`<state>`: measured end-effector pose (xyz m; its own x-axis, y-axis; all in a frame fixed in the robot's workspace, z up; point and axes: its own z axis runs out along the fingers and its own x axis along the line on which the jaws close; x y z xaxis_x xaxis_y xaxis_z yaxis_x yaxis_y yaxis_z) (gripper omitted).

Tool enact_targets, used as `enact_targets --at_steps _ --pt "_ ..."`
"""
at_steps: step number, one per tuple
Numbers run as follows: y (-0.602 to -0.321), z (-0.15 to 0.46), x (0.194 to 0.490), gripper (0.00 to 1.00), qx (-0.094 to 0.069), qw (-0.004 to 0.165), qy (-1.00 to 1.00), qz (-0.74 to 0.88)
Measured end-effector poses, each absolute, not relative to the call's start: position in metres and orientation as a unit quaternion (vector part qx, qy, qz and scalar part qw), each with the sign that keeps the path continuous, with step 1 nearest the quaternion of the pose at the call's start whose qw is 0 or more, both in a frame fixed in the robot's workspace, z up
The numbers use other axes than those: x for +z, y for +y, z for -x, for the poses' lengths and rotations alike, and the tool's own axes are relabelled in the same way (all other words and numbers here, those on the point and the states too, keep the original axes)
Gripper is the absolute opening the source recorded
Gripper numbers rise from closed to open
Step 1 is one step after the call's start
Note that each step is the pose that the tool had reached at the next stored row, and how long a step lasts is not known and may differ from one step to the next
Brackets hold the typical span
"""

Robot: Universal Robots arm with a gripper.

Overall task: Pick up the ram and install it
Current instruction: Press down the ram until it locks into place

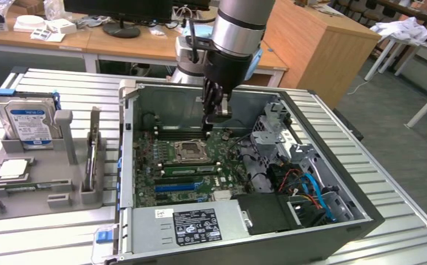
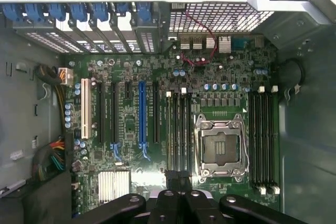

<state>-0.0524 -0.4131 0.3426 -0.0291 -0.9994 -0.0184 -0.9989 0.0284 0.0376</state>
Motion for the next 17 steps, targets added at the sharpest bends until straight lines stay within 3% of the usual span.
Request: enact_targets --at_steps 17 --pt "-0.4131 0.0484 0.3426 0.11 -0.02 0.007 -0.717 -0.697"
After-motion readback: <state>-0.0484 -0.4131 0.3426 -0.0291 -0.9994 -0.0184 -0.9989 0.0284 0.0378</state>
